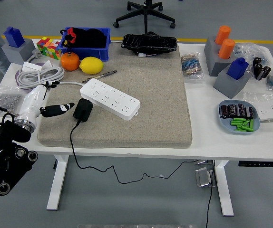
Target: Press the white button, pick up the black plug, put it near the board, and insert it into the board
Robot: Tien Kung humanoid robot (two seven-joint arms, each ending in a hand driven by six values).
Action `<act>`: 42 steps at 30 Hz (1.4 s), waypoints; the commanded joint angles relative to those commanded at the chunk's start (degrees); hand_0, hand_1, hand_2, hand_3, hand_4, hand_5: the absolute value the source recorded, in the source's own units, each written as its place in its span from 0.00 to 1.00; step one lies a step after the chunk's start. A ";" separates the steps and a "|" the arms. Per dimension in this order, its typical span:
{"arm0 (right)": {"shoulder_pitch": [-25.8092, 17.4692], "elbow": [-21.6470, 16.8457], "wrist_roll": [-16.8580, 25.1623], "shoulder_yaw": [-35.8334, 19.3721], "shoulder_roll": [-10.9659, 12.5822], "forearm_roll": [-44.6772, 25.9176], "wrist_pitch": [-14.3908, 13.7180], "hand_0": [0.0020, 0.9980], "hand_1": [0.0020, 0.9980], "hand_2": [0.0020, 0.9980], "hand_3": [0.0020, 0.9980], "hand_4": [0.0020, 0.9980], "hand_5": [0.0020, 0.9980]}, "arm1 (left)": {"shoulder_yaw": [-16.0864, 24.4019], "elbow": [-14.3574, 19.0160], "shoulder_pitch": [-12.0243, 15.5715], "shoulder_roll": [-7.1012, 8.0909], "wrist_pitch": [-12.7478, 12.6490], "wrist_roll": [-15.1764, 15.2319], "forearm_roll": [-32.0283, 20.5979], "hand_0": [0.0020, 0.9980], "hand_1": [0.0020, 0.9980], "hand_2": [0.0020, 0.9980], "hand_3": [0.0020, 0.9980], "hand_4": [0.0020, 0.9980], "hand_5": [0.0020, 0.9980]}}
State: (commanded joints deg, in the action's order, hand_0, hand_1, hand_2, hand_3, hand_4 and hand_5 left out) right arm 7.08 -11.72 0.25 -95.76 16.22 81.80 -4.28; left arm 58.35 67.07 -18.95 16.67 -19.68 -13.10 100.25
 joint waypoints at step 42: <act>-0.15 -0.01 0.06 1.88 0.19 -0.67 -0.09 0.69 0.60 0.59 0.58 0.65 0.33 | -8.81 -8.76 -5.01 -5.76 -0.03 -3.79 1.95 0.82 0.78 0.73 0.81 0.94 0.31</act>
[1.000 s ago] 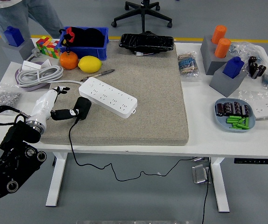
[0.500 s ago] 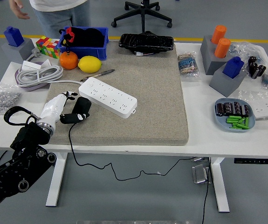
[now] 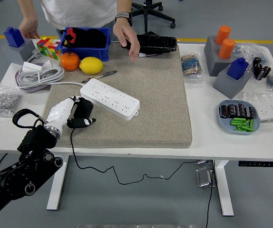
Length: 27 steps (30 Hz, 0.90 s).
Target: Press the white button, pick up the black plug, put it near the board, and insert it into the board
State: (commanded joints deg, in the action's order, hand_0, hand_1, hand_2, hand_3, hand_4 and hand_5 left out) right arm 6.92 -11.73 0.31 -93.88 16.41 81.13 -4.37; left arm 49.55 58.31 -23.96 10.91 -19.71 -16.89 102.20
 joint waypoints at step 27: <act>-0.09 0.06 0.16 -0.55 -0.02 0.06 -0.20 0.69 0.60 0.59 0.58 0.64 0.33 | -0.78 -1.60 -1.58 -0.66 -2.48 -0.15 2.65 0.57 0.58 0.54 0.70 0.76 0.00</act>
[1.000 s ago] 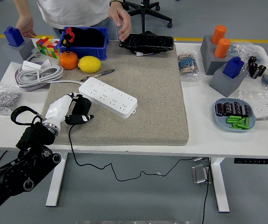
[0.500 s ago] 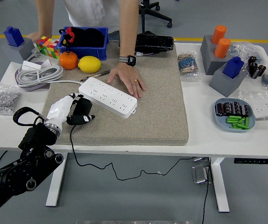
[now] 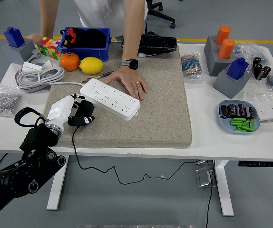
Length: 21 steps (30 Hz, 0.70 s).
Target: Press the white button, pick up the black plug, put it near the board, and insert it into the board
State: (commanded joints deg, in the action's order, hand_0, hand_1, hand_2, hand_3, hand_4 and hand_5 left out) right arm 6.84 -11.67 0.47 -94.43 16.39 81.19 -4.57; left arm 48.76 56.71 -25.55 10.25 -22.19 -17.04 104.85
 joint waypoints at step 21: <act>0.01 0.02 0.31 -0.07 -0.09 -0.17 -0.17 0.69 0.60 0.59 0.58 0.64 0.34 | -0.47 -0.26 -0.16 -0.21 -1.95 1.32 2.71 0.29 0.33 0.39 0.57 0.68 0.00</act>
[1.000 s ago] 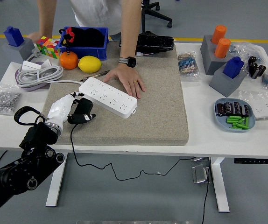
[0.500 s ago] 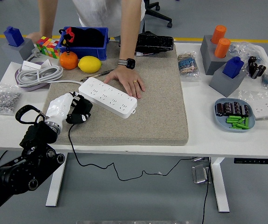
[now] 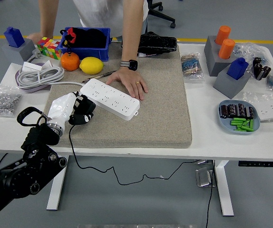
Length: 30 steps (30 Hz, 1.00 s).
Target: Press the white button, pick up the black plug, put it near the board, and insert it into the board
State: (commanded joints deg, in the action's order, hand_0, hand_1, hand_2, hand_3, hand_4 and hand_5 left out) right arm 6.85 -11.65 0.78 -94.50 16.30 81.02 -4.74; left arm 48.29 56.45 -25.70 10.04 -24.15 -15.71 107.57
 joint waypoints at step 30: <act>0.18 0.00 -0.02 0.00 -0.07 -0.19 -0.01 0.69 0.60 0.59 0.58 0.64 0.33 | -2.40 5.46 -3.75 -1.33 0.16 -0.72 -1.14 0.29 0.31 0.36 0.56 0.65 0.00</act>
State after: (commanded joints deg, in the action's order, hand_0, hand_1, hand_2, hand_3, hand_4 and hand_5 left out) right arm 7.03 -11.65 0.76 -94.50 16.23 80.83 -4.75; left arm 45.89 61.90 -29.45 8.71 -23.99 -16.43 106.43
